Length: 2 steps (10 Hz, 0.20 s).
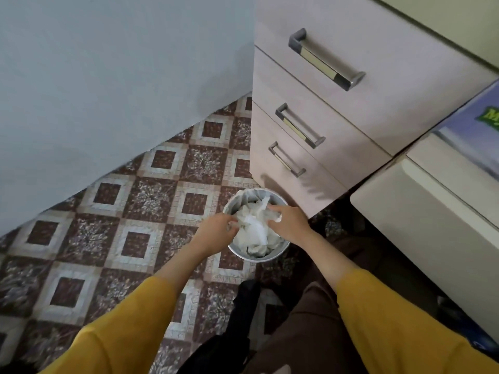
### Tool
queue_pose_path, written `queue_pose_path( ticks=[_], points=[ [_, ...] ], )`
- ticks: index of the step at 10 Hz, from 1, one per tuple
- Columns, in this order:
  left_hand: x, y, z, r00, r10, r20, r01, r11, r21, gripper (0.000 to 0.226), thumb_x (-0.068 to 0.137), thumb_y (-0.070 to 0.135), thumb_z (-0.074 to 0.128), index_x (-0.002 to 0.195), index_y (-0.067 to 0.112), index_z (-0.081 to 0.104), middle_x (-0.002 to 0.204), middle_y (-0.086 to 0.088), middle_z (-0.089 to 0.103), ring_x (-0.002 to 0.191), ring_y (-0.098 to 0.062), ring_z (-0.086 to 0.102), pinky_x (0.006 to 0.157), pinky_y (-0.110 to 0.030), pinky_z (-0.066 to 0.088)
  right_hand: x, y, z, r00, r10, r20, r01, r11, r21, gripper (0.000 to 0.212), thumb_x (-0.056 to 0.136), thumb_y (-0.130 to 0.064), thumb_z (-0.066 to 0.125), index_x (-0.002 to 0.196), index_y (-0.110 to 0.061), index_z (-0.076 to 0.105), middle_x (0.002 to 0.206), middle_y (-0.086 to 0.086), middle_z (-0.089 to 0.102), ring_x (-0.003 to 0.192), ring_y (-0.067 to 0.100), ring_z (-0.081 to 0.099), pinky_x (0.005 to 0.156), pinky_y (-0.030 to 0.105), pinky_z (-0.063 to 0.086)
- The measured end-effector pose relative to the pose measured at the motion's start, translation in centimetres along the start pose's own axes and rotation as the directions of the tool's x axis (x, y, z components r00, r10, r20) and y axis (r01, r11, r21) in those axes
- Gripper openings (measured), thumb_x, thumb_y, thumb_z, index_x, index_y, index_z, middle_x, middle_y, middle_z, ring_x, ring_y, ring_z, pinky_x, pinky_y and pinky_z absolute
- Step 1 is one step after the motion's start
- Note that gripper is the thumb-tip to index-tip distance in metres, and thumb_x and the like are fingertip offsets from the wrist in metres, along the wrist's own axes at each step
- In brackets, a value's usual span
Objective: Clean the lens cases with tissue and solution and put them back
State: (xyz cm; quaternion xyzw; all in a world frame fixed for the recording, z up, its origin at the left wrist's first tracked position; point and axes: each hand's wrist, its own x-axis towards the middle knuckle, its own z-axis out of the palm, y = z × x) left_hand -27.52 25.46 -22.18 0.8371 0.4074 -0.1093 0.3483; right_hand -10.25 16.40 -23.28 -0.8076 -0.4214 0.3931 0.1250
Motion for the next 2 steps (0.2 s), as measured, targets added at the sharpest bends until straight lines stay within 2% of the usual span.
queue_pose_path(
  ticks=[1,2],
  points=[
    [-0.43,0.58,-0.37,1.0,-0.007,0.009,0.007,1.0,0.003,0.032,0.093,0.025,0.048,0.118,0.009,0.059,0.119,-0.008,0.06,0.104,-0.022,0.056,0.087,-0.032,0.045,-0.72,-0.19,-0.55,1.0,-0.008,0.012,0.008,1.0,0.007,0.048,0.087,-0.033,0.058,0.133,-0.021,0.049,0.113,0.01,0.066,0.095,0.02,0.061,0.087,0.028,0.044],
    [-1.04,1.38,-0.67,1.0,0.009,-0.021,-0.009,1.0,-0.007,0.032,0.093,0.025,0.048,0.119,0.01,0.059,0.119,-0.008,0.06,0.104,-0.021,0.056,0.086,-0.031,0.044,-1.69,-0.64,-1.09,0.999,-0.031,-0.009,0.031,0.999,0.037,0.047,0.088,-0.037,0.057,0.13,-0.017,0.052,0.128,0.005,0.057,0.118,0.02,0.05,0.097,0.028,0.039]
  ],
)
